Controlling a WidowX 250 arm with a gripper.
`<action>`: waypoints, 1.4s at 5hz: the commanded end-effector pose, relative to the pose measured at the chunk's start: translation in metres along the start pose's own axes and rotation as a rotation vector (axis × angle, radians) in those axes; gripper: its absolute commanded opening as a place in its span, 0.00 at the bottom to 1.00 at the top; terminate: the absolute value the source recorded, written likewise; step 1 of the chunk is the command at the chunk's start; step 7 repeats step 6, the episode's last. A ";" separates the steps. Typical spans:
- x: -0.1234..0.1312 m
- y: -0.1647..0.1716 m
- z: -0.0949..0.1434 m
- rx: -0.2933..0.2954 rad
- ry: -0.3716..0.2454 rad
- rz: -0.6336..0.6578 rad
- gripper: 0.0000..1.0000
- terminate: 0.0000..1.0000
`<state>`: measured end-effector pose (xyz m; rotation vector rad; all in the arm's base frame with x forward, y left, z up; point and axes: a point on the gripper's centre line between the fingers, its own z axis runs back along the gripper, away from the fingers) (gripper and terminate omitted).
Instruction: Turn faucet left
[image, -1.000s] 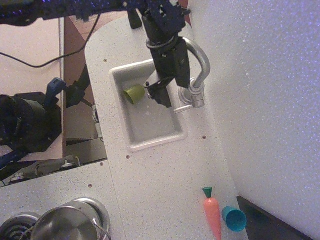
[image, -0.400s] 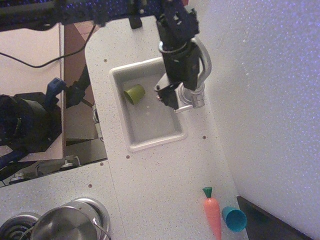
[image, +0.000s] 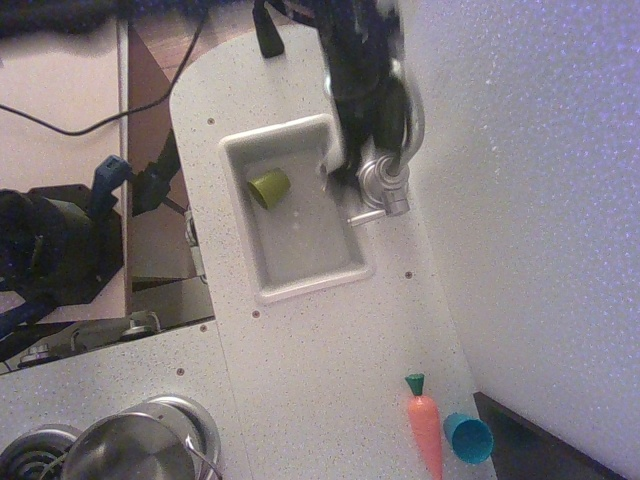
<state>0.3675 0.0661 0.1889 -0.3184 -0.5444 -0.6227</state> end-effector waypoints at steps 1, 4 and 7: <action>0.004 -0.012 0.034 0.076 -0.014 -0.056 1.00 0.00; -0.010 -0.052 0.041 0.059 0.036 -0.045 1.00 0.00; -0.010 -0.052 0.041 0.059 0.036 -0.045 1.00 1.00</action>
